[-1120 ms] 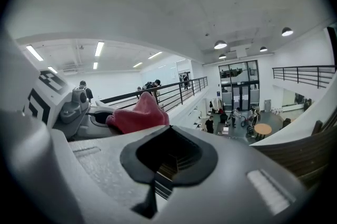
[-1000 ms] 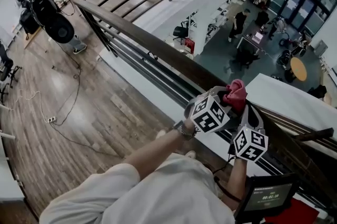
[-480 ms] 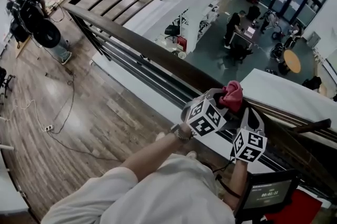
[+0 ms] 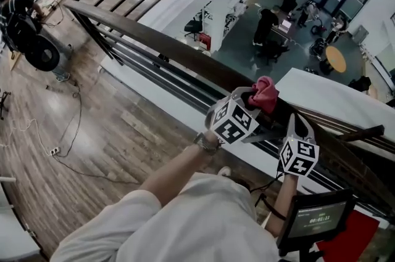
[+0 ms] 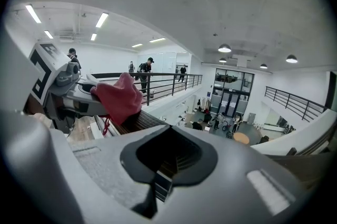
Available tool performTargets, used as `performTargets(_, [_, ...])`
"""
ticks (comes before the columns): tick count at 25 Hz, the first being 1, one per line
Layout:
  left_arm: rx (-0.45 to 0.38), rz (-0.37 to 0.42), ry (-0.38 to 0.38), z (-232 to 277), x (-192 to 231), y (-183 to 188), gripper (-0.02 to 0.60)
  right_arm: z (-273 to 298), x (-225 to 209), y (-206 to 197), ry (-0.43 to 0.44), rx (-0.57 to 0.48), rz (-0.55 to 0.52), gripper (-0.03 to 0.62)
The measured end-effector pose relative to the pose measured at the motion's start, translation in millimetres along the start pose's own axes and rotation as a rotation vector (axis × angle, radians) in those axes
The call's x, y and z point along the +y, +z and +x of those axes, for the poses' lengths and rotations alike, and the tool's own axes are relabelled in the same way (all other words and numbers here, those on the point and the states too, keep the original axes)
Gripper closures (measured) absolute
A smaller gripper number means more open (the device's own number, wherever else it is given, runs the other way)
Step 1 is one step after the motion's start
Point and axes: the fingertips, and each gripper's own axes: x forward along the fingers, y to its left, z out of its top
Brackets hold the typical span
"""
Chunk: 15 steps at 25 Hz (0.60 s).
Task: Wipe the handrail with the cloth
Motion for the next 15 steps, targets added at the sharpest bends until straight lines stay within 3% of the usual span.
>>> performTargets(15, [-0.014, -0.013, -0.008, -20, 23, -3, 0.486, -2, -6, 7, -0.081, -0.044, -0.041, 0.592])
